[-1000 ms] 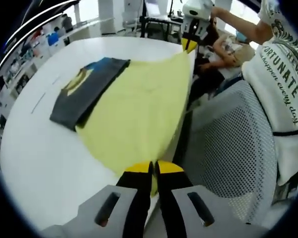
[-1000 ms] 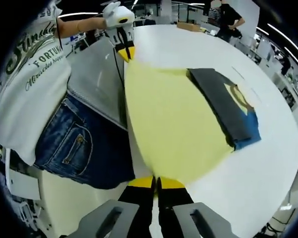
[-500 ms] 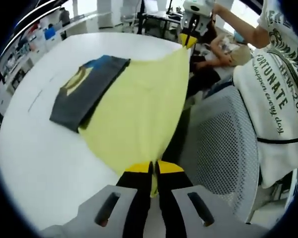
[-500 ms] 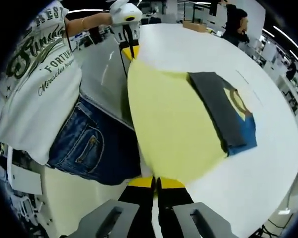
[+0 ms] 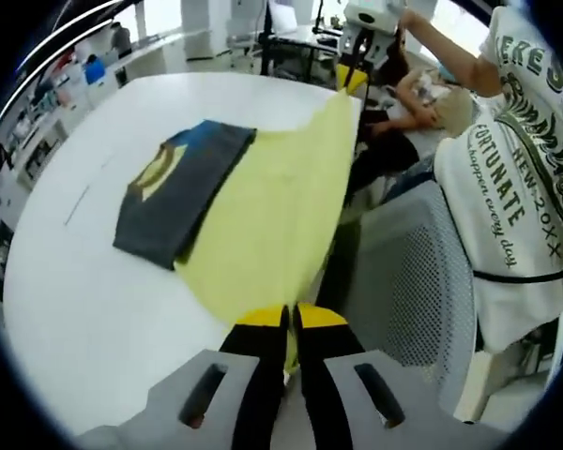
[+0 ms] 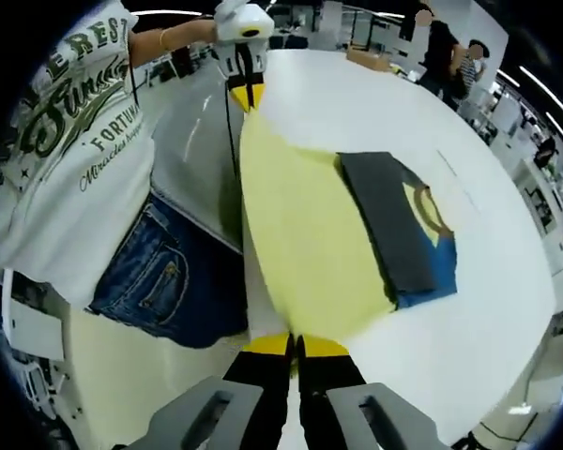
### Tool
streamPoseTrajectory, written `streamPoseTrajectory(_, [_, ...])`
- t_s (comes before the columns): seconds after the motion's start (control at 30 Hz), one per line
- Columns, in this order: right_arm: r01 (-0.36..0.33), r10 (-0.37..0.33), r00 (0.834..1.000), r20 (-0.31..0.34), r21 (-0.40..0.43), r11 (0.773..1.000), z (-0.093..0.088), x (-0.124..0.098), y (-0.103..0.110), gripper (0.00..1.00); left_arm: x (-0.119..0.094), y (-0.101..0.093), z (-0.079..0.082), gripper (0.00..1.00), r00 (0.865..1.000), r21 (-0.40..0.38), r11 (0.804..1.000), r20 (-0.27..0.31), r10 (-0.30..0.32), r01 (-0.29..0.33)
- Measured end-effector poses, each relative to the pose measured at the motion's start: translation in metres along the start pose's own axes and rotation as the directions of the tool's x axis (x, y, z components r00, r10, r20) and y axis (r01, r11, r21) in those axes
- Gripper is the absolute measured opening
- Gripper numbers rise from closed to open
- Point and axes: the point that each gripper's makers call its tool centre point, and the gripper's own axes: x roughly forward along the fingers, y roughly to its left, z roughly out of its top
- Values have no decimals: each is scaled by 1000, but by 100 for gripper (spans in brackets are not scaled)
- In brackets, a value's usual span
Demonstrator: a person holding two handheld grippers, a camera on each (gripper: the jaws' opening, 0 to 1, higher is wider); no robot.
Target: Fold the garment on the visible template until the final outline fits inside the template.
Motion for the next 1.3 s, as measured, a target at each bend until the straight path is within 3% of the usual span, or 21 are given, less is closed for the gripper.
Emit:
streamPoseTrajectory(0.4, [84,-84,996,15,-28,996,11,-5,-34,0,-12,44,26,1,996,28,998,62,61,-63])
streamPoseTrajectory(0.77, [203,-202,979,22,-41,978,23,-9,-78,0,-18,81,50,1,989,97,987,77,123,-130])
streamPoseTrajectory(0.97, [286,-285,958,18,-72,956,30,-10,-106,0,-20,107,60,1,980,93,979,106,170,-180])
streamPoseTrajectory(1.1, [346,-349,937,-17,-100,933,28,-8,-127,0,-20,118,69,1,973,115,971,126,195,-209])
streamPoseTrajectory(1.17, [368,-370,929,-5,-100,925,32,-8,-136,0,-21,126,70,1,969,130,963,111,222,-235])
streamPoseTrajectory(1.2, [375,-376,927,6,-95,922,34,-8,-140,0,-23,135,72,1,960,137,952,111,258,-272])
streamPoseTrajectory(1.3, [419,-420,907,5,-99,903,37,-10,-157,0,-24,145,79,1,953,105,953,140,270,-285])
